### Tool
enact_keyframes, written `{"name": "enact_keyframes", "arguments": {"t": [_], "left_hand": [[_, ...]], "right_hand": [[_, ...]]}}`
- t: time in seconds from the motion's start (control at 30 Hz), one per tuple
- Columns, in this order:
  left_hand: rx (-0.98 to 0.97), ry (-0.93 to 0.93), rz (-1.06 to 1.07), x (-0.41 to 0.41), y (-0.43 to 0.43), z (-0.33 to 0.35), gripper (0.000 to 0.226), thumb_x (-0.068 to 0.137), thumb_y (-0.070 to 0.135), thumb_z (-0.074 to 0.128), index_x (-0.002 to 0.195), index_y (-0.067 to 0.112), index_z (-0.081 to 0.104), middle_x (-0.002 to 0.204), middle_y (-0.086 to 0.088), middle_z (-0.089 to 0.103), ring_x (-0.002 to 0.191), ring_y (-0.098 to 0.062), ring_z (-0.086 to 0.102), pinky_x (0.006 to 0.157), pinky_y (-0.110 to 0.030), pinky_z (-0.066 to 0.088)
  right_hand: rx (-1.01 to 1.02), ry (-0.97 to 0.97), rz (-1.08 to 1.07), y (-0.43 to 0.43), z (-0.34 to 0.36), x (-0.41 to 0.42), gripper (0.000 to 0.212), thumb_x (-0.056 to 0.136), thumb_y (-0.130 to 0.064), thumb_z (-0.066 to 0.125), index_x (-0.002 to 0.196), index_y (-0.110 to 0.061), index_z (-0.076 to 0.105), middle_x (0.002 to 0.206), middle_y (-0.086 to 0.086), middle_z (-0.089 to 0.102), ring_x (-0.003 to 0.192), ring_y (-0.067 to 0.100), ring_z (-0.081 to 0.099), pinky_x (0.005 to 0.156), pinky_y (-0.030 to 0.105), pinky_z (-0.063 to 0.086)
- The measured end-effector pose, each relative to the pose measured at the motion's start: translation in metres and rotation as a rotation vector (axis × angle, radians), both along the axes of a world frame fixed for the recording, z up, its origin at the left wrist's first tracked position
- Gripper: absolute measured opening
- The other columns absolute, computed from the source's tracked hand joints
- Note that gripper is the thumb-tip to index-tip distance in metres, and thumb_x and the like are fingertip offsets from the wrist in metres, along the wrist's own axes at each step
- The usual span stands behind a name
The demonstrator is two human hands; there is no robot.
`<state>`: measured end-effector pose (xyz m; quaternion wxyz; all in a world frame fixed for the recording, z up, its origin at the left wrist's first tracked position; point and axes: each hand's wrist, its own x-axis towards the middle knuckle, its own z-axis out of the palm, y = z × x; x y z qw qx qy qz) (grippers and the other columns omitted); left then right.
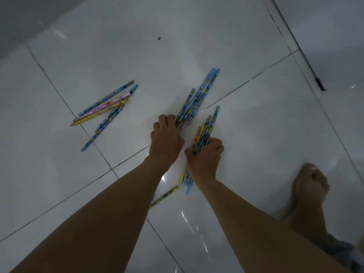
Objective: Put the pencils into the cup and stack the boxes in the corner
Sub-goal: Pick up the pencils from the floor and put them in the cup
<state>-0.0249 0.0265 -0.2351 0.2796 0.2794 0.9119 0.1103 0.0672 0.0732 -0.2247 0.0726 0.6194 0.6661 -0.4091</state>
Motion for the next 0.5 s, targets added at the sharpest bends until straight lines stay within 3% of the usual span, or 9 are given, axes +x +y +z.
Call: {"name": "enact_keyframes", "arguments": {"t": [0.17,0.33,0.4,0.5], "left_hand": [[0.022,-0.053,0.099,0.006,0.008,-0.001,0.065,0.076,0.006,0.061,0.134,0.003,0.032,0.118,-0.018,0.043,0.101,-0.033,0.046,0.079,-0.047,0.048],[-0.047,0.046,0.067,0.013,0.01,-0.005,0.042,0.075,0.006,0.06,0.114,-0.001,0.047,0.108,-0.019,0.048,0.093,-0.033,0.049,0.066,-0.036,0.042],[-0.102,0.134,0.019,0.015,0.009,-0.011,0.035,0.071,0.005,0.062,0.103,-0.001,0.05,0.098,-0.019,0.051,0.084,-0.032,0.052,0.06,-0.031,0.036],[-0.157,0.283,-0.053,0.021,0.005,-0.019,0.016,0.078,0.004,0.06,0.092,0.005,0.052,0.083,-0.012,0.054,0.069,-0.022,0.054,0.052,-0.027,0.04]], "right_hand": [[0.016,0.012,0.026,-0.001,-0.001,-0.002,0.055,0.077,-0.018,0.075,0.117,-0.004,0.039,0.121,0.014,0.042,0.103,0.032,0.049,0.086,0.036,0.044],[-0.001,-0.017,0.046,0.002,-0.002,-0.001,0.055,0.079,-0.022,0.075,0.117,-0.004,0.039,0.121,0.015,0.043,0.103,0.034,0.052,0.086,0.04,0.048],[-0.018,-0.037,0.067,0.003,-0.002,-0.002,0.05,0.082,-0.021,0.071,0.117,-0.003,0.04,0.121,0.015,0.044,0.105,0.035,0.053,0.085,0.039,0.046],[-0.028,-0.045,0.067,0.002,-0.001,-0.002,0.044,0.085,-0.02,0.068,0.114,-0.003,0.041,0.119,0.015,0.045,0.104,0.035,0.054,0.084,0.039,0.047]]}}
